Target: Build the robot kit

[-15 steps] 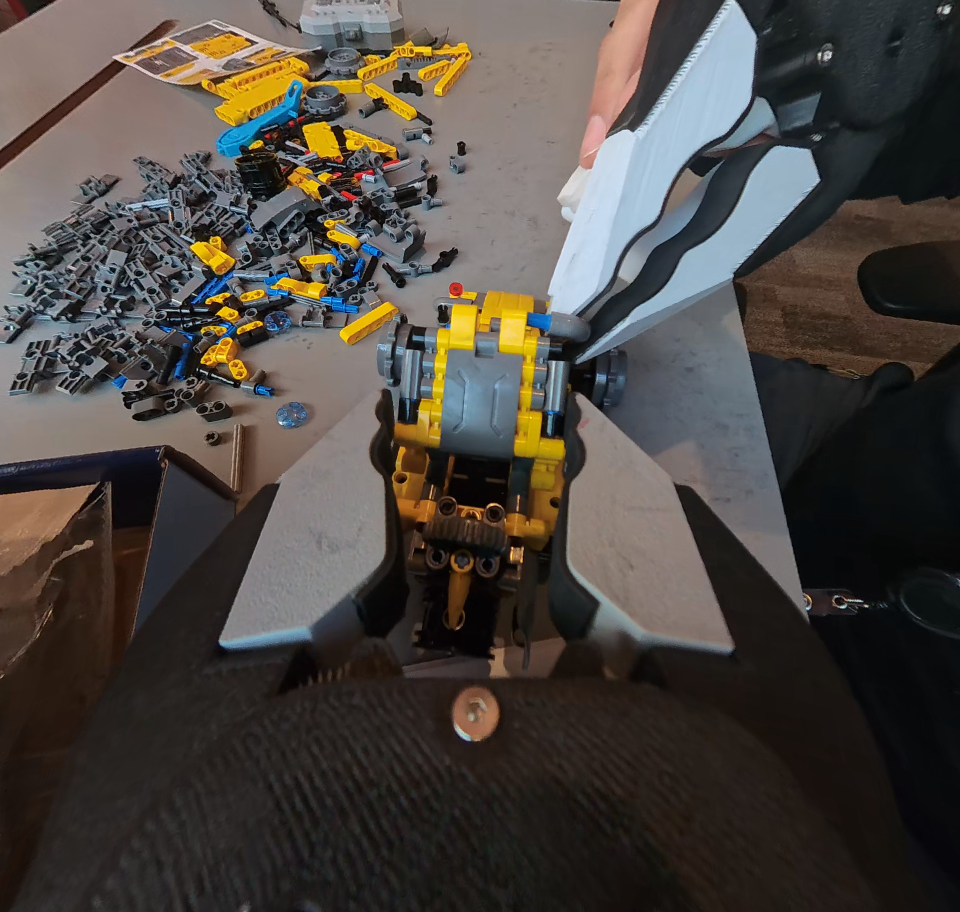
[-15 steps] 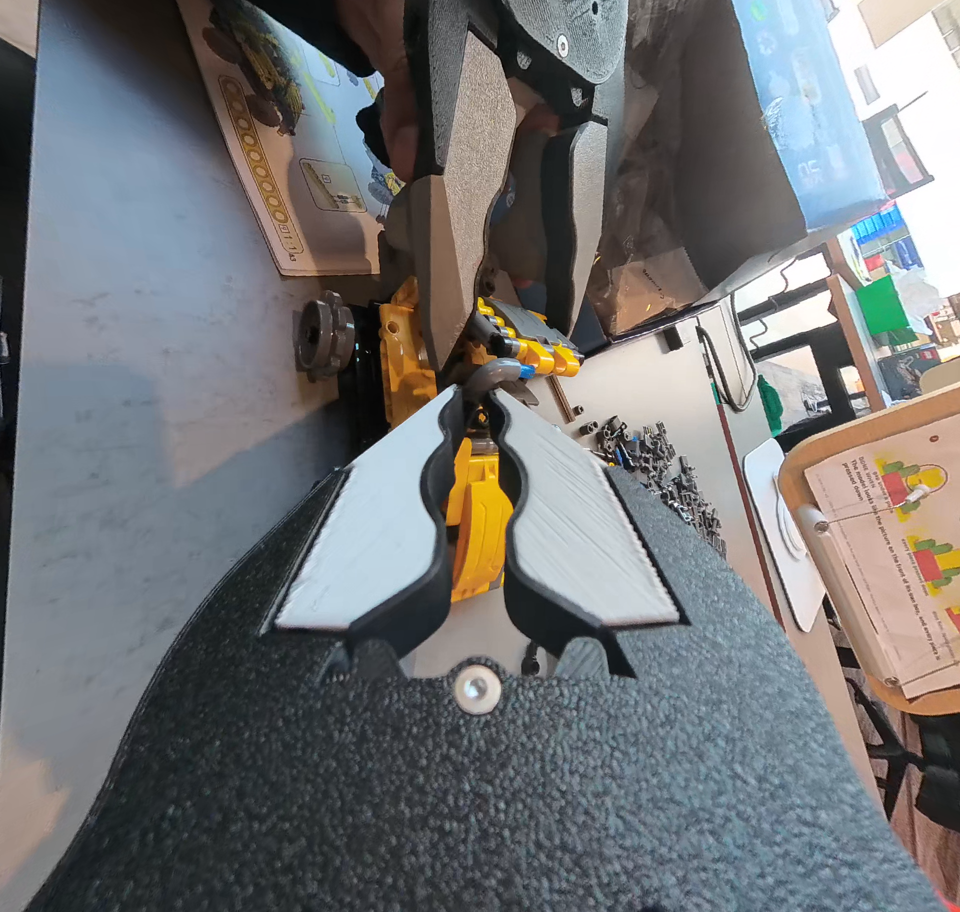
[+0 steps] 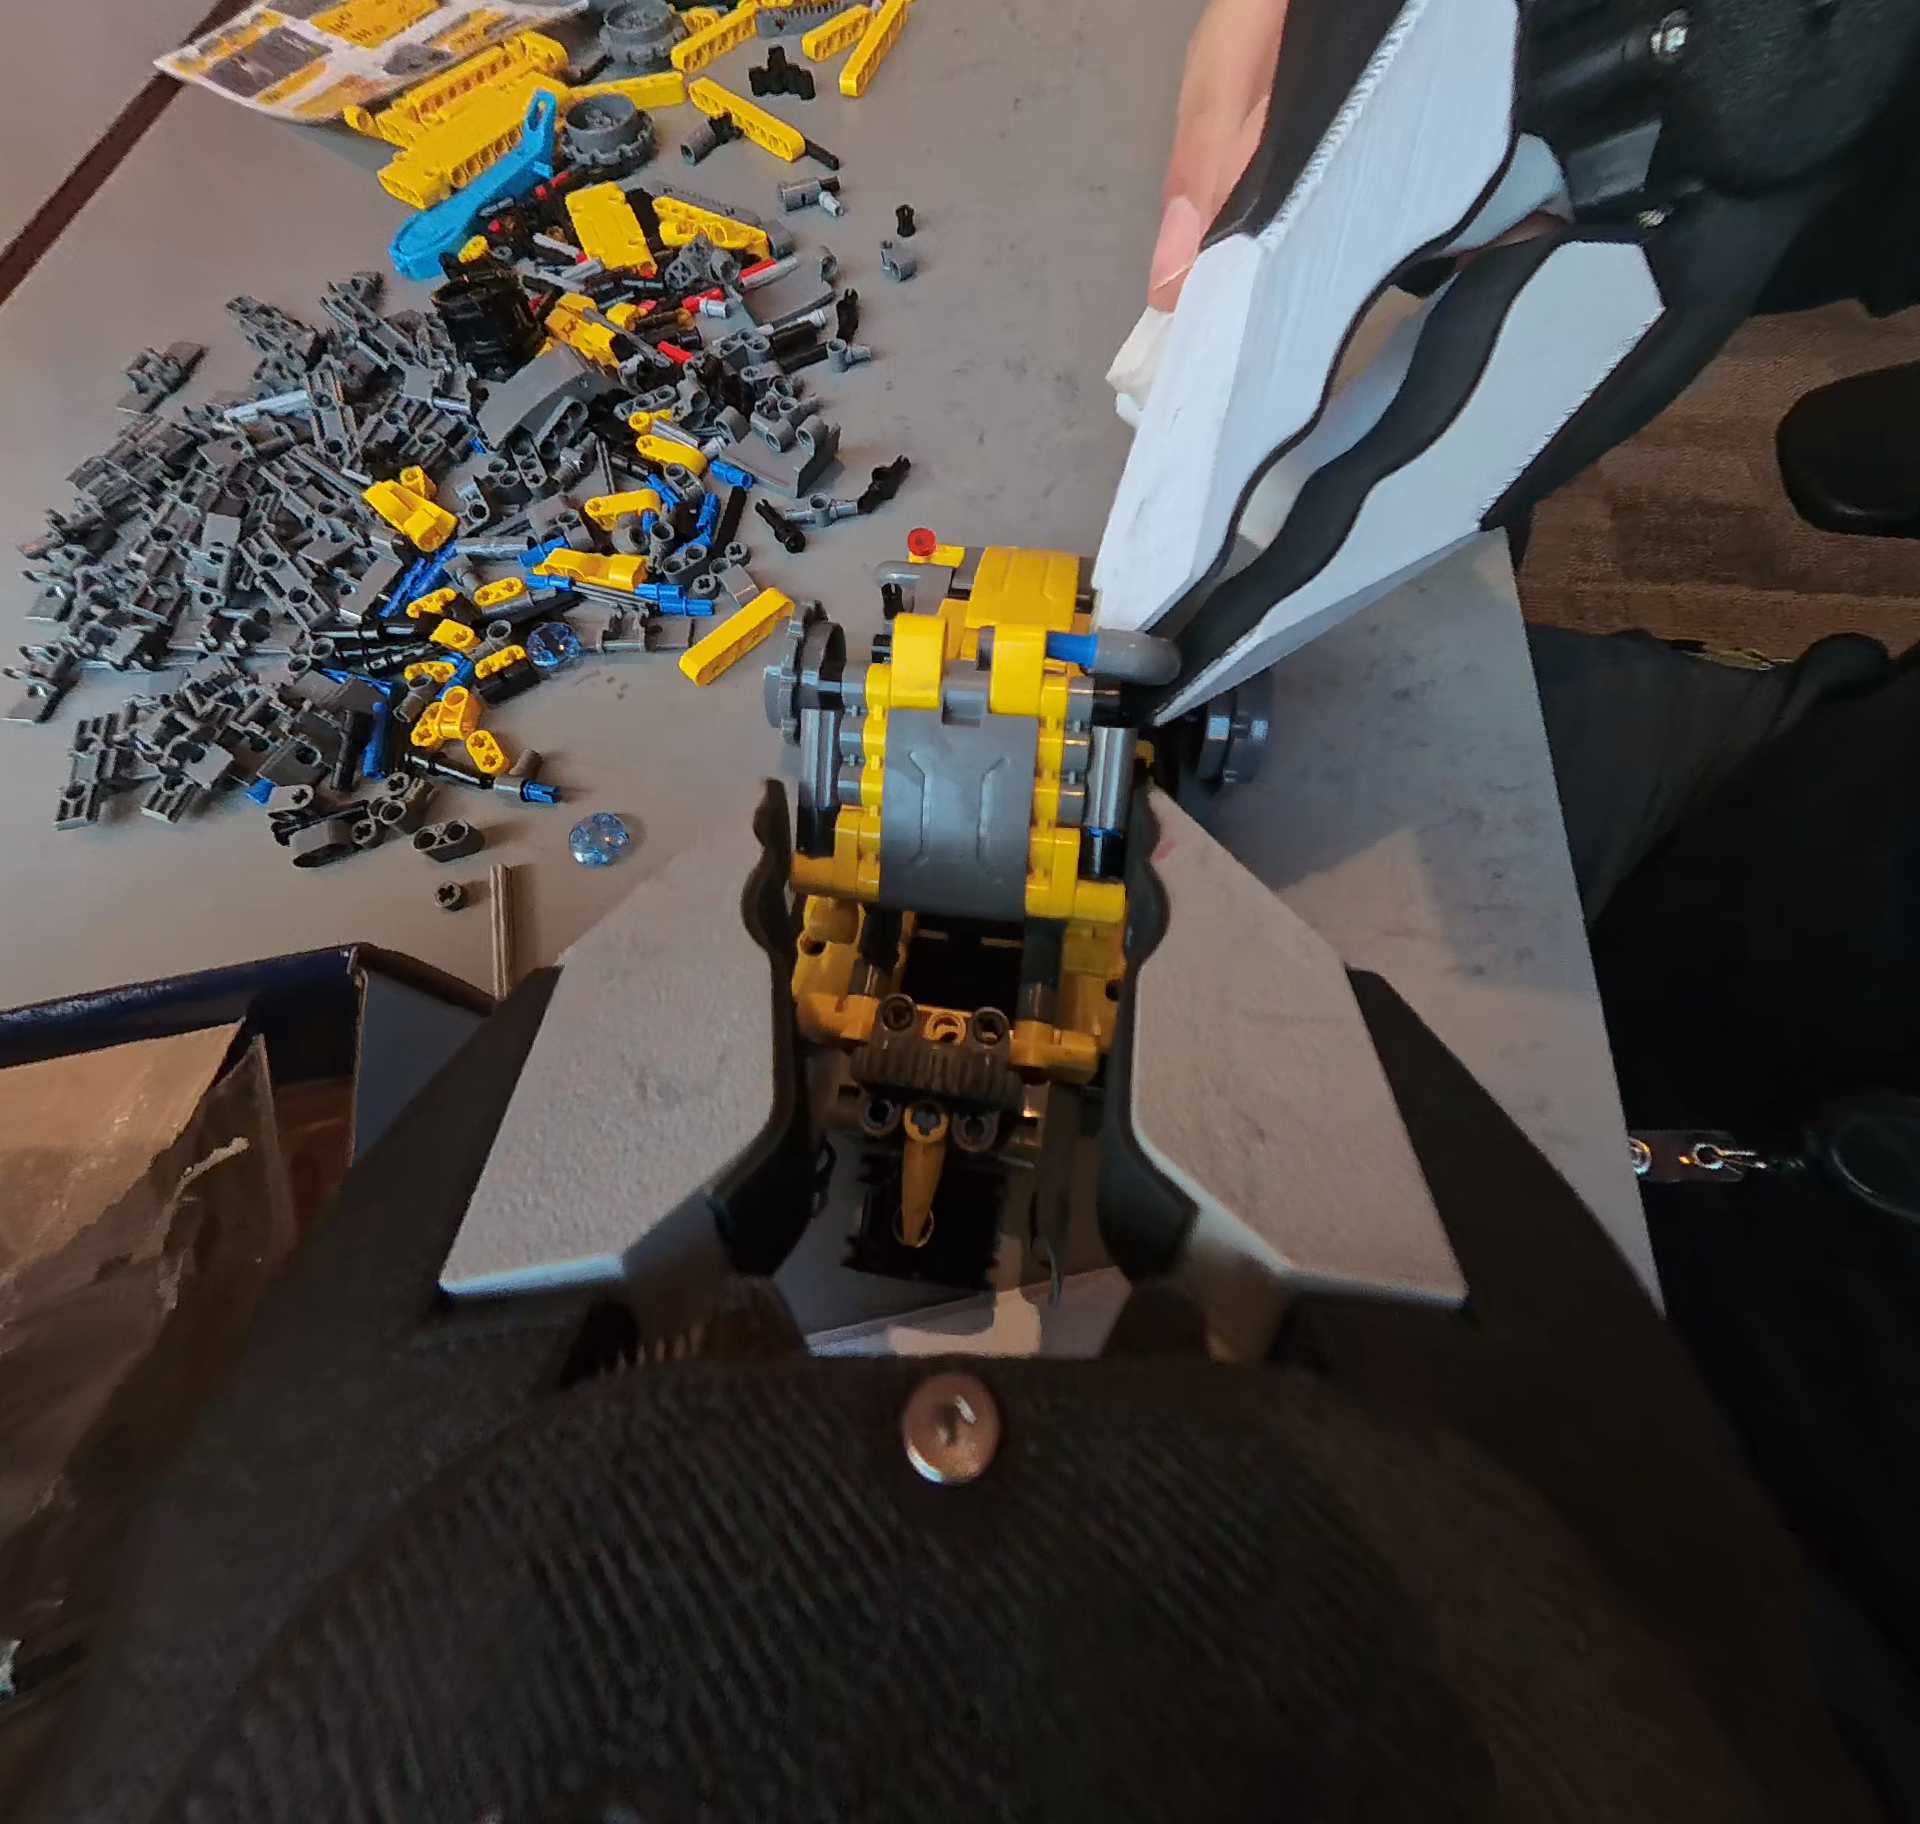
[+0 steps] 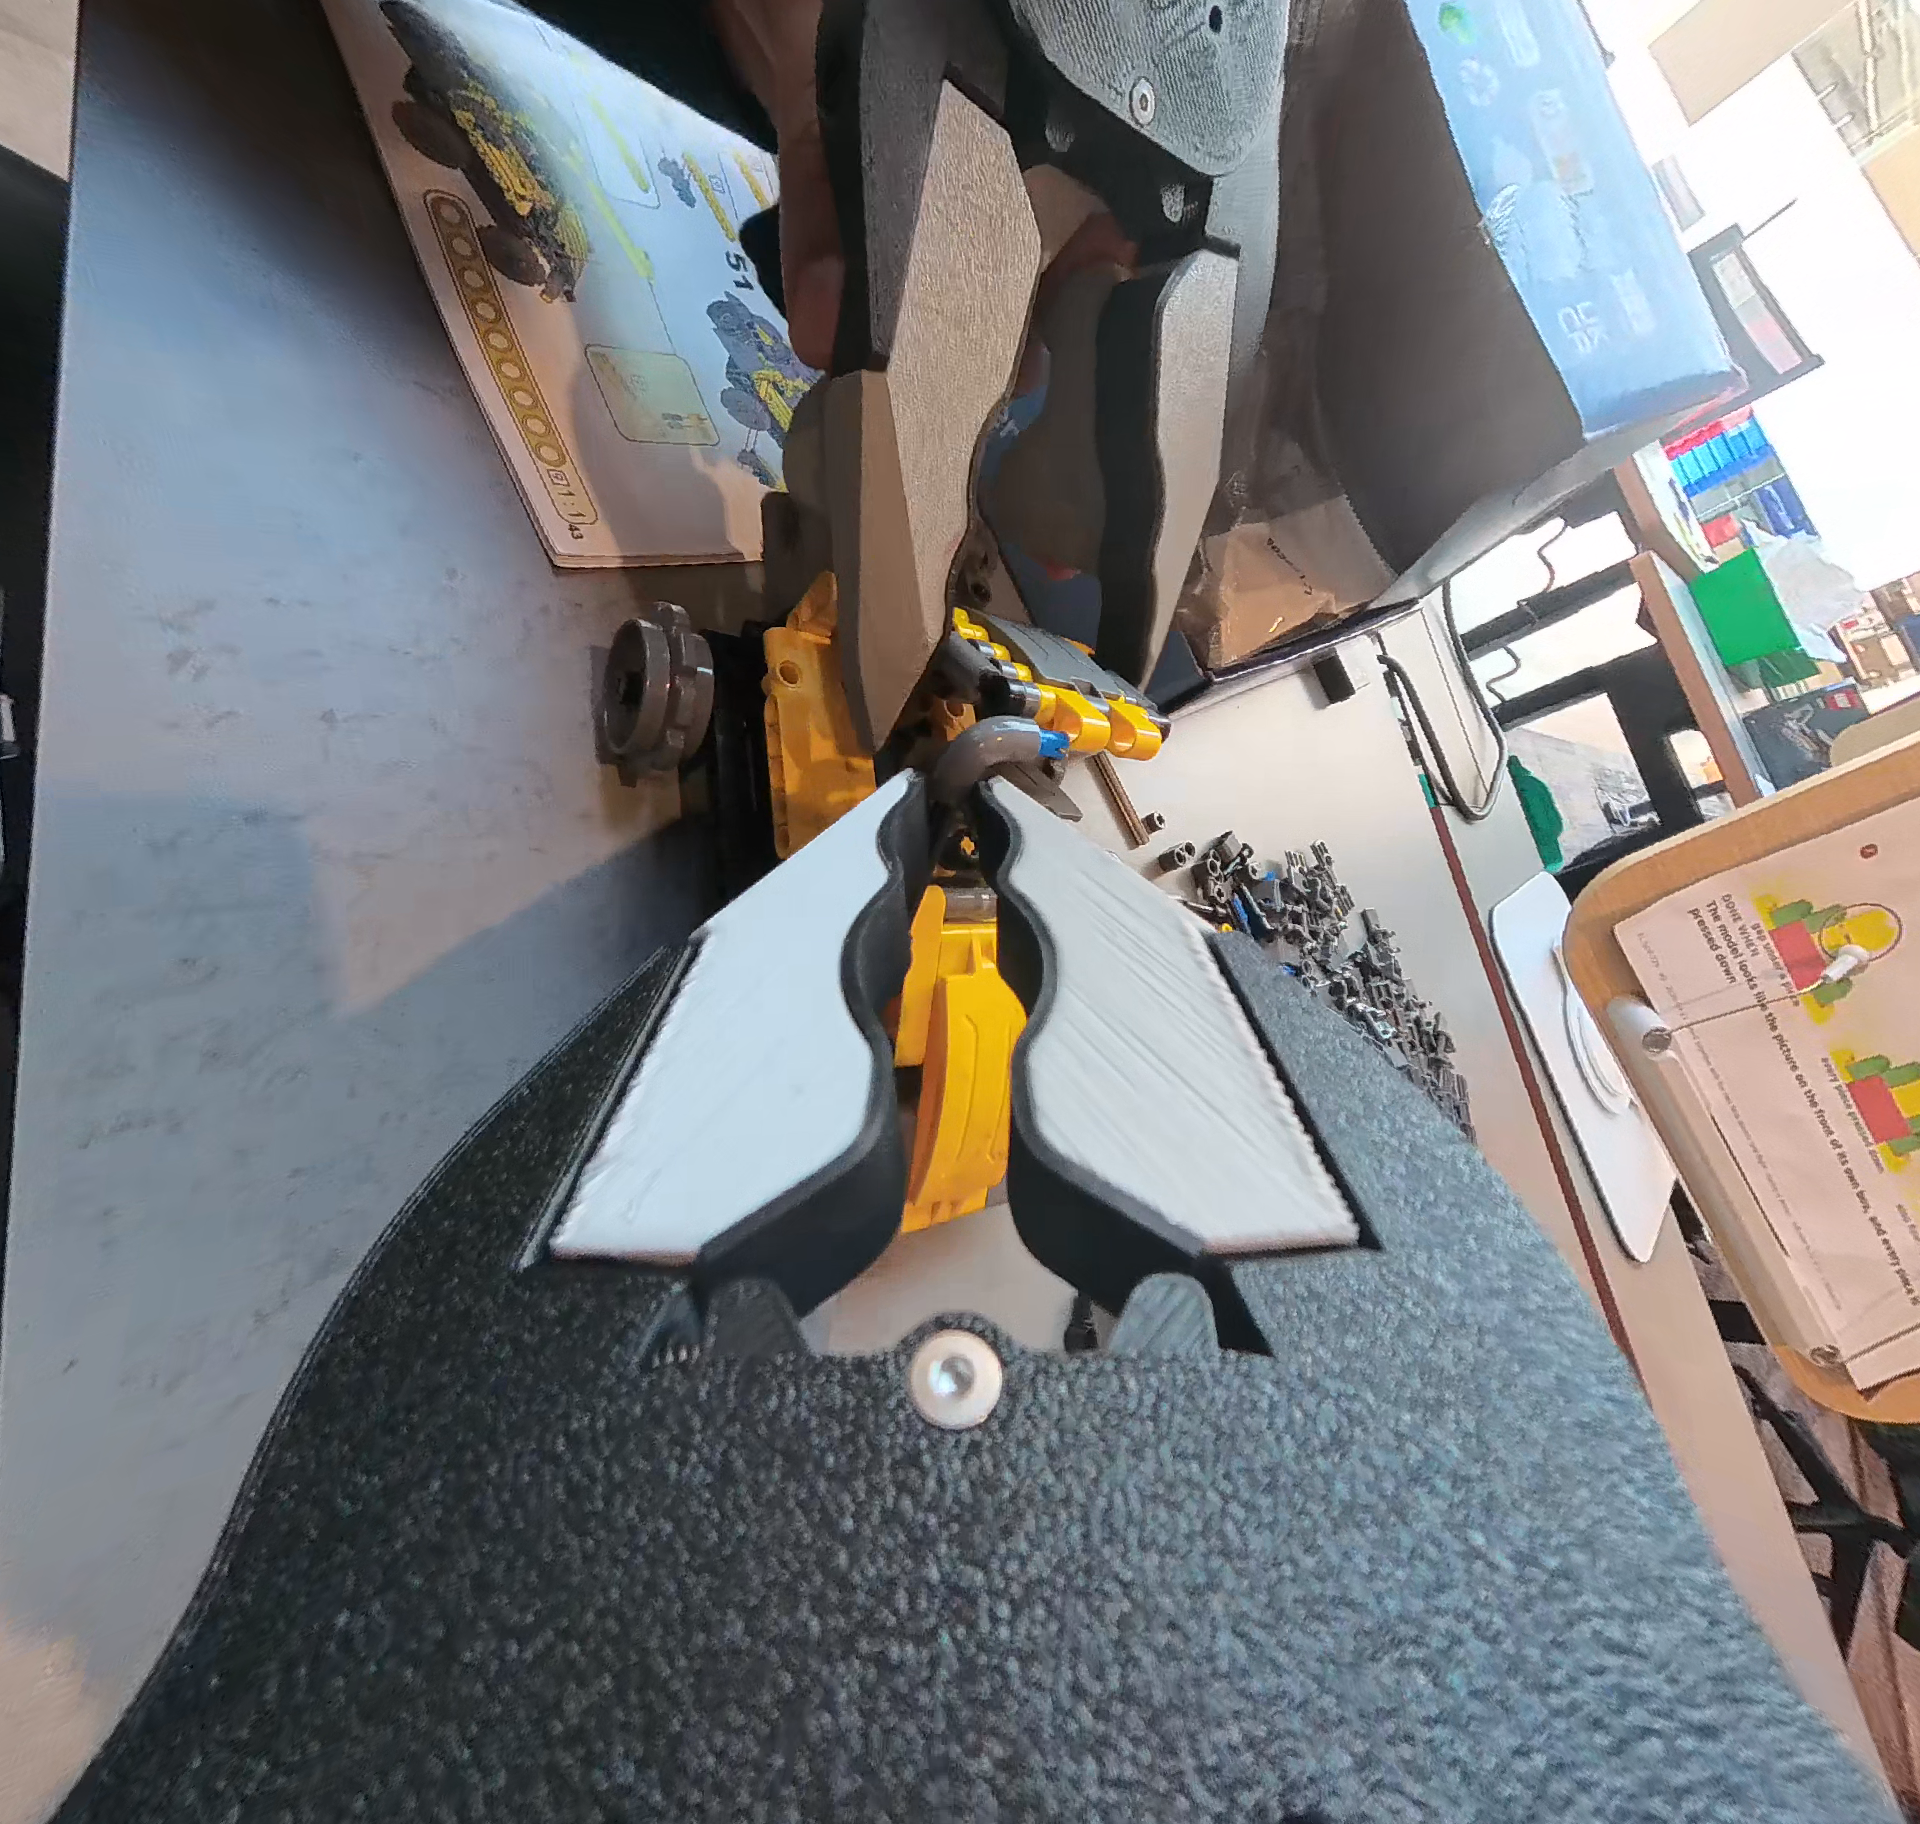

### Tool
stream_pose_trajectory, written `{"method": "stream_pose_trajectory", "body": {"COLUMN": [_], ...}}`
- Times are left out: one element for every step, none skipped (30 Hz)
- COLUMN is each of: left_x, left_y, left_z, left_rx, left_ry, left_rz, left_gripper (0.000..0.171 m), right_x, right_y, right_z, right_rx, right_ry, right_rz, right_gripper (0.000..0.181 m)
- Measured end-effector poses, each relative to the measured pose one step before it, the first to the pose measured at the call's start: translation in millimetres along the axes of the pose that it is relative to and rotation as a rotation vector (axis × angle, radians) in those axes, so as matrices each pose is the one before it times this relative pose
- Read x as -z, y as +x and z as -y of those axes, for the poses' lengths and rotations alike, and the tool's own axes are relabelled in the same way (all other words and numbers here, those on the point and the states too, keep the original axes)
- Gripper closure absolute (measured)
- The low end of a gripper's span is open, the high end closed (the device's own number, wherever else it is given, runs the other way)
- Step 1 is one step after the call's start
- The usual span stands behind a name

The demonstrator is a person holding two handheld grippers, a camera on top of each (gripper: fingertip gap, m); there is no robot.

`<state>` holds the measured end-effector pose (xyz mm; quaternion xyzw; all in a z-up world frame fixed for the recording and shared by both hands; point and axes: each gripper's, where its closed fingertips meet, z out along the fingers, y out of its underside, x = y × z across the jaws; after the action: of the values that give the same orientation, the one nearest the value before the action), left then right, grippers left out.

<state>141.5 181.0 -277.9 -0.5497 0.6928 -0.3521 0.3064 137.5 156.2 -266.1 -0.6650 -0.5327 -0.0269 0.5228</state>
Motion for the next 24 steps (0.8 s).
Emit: {"method": "stream_pose_trajectory", "body": {"left_x": [1.2, 1.82, 1.98, 1.85, 1.24, 0.07, -0.76, -1.09, -1.26, -1.43, -0.8, -0.4, -0.27, -0.41, -0.3, -0.3, -0.24, -0.39, -0.42, -0.29, -0.2, -0.38, -0.16, -0.35], "left_y": [0.44, 0.94, 1.46, 0.74, -0.55, -1.94, -1.17, 0.74, 1.54, 0.8, 0.18, 0.1, 0.11, 0.19, 0.08, 0.08, 0.3, 0.08, 0.05, -0.06, -0.09, -0.08, -0.14, -0.29], "left_z": [3.11, 3.45, 3.31, 3.21, 1.91, -0.12, -1.55, -0.8, 0.07, 0.08, 0.42, 0.19, 0.23, 0.12, 0.17, 0.03, 0.12, 0.07, 0.0, 0.11, 0.02, -0.06, 0.03, -0.1], "left_rx": [-0.0026, 0.0096, 0.0171, 0.0184, 0.012, 0.0015, -0.0067, -0.0076, -0.0064, -0.0066, -0.0068, -0.0049, -0.001, -0.0008, -0.0028, -0.0017, 0.0007, -0.0015, -0.0022, -0.0002, -0.0002, 0.0006, -0.0024, -0.0065], "left_ry": [0.02473, 0.02602, 0.02229, 0.02047, 0.01252, -0.00137, -0.01061, -0.00702, -0.00162, -0.00262, -0.00148, -0.00275, -0.00284, -0.00122, 0.00003, -0.00029, -0.00258, -0.00388, -0.00486, -0.00666, -0.00825, -0.00931, -0.00952, -0.00842], "left_rz": [0.0006, -0.008, -0.0169, -0.0155, -0.0069, 0.0035, 0.0005, -0.0079, -0.0107, -0.0069, -0.003, -0.0039, -0.0041, -0.0029, -0.0012, -0.0013, -0.0022, -0.0001, 0.0003, -0.0013, -0.0013, -0.0023, -0.0009, 0.0019], "left_gripper": [0.112, 0.112, 0.111, 0.111, 0.111, 0.112, 0.11, 0.111, 0.114, 0.115, 0.115, 0.115, 0.116, 0.116, 0.116, 0.116, 0.116, 0.116, 0.116, 0.116, 0.116, 0.115, 0.116, 0.116], "right_x": [0.06, 0.14, 0.11, 0.02, 0.06, 0.09, 0.06, 0.03, 0.11, 0.09, 0.36, 0.42, 0.53, 0.32, 0.19, 0.39, 0.42, 0.1, -0.07, 0.18, 0.18, 0.24, 0.12, -0.09], "right_y": [0.05, -0.12, -0.13, -0.23, -0.21, -0.06, -0.04, 0.08, -0.08, -0.26, 0.01, -0.03, 0.07, -0.13, -0.03, 0.1, -0.04, -0.23, -0.1, 0.06, 0.21, 0.08, 0.18, 0.3], "right_z": [-0.15, 0.03, 0.03, 0.09, 0.21, 0.11, 0.14, 0.01, 0.04, -0.01, -0.3, -0.12, -0.07, -0.09, -0.26, 0.1, 0.14, -0.13, -0.26, -0.08, -0.11, -0.08, -0.17, -0.34], "right_rx": [-0.0015, 0.0015, 0.0042, 0.0034, 0.0001, -0.0019, -0.0001, 0.0013, 0.0003, -0.0008, -0.0018, -0.002, -0.0015, 0.0007, 0.0, -0.0025, 0.002, 0.0039, -0.0015, -0.0027, -0.0007, 0.0025, 0.0086, 0.0026], "right_ry": [0.0007, 0.0001, -0.0002, 0.0012, 0.0019, 0.0024, 0.0029, 0.0023, 0.003, 0.0037, 0.0023, 0.0025, 0.0018, 0.0009, 0.0005, 0.0002, 0.001, 0.0015, 0.0028, 0.0032, 0.0024, 0.0002, -0.001, -0.002], "right_rz": [0.0015, 0.0006, -0.0004, -0.0002, 0.0009, 0.0011, -0.0002, -0.002, -0.0016, 0.0002, 0.0001, -0.0001, -0.0009, -0.0014, -0.0007, 0.0002, -0.0013, -0.0006, 0.001, 0.0016, 0.0012, 0.0003, -0.0029, -0.0027], "right_gripper": [0.174, 0.174, 0.174, 0.174, 0.174, 0.174, 0.174, 0.174, 0.174, 0.174, 0.174, 0.174, 0.174, 0.174, 0.174, 0.174, 0.174, 0.174, 0.174, 0.174, 0.174, 0.174, 0.174, 0.174]}}
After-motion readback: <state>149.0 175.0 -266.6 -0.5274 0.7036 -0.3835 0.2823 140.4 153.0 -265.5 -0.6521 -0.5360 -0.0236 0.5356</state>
